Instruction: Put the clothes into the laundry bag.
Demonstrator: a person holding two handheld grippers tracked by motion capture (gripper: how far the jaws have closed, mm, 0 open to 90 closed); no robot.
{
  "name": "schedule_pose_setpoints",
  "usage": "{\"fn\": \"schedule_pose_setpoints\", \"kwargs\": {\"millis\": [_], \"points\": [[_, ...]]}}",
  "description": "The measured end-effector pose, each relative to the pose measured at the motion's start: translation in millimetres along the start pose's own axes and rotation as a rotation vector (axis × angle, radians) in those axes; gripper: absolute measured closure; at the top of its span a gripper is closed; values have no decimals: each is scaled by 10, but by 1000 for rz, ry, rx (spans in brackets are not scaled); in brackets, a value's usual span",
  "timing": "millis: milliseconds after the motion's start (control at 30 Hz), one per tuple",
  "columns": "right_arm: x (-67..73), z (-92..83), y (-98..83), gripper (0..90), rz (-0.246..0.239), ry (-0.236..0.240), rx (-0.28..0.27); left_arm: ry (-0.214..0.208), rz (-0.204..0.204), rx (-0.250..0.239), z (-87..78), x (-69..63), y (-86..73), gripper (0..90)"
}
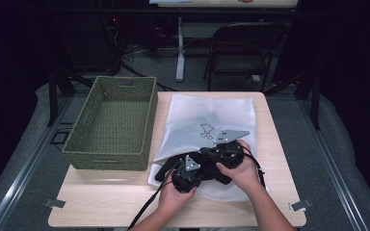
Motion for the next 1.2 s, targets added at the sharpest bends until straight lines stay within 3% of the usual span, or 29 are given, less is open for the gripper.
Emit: {"fn": "schedule_pose_setpoints", "kwargs": {"millis": [167, 500, 567, 667, 867, 1200], "points": [[7, 5, -3, 892, -1, 2, 2, 1, -9, -9, -10, 43, 51, 828], [29, 10, -9, 892, -3, 11, 8, 20, -91, -82, -51, 216, 284, 831], [29, 8, -8, 892, -3, 12, 8, 24, -81, -82, -55, 254, 317, 831], [28, 4, -8, 893, 0, 15, 8, 28, -102, -96, -46, 288, 361, 831], [35, -4, -5, 893, 2, 23, 8, 63, -121, -111, -26, 404, 413, 831], [70, -19, 16, 894, -5, 40, 4, 113, -165, -179, -78, 568, 539, 831]]}}
Point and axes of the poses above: each handheld gripper's, and its own axes: z roughly forward along the jaws, y roughly out of its top, x roughly to its left, the point moved 6 cm from there along z, roughly forward along the jaws, and after that the axes turned 13 degrees about z, right-handed, at the moved point
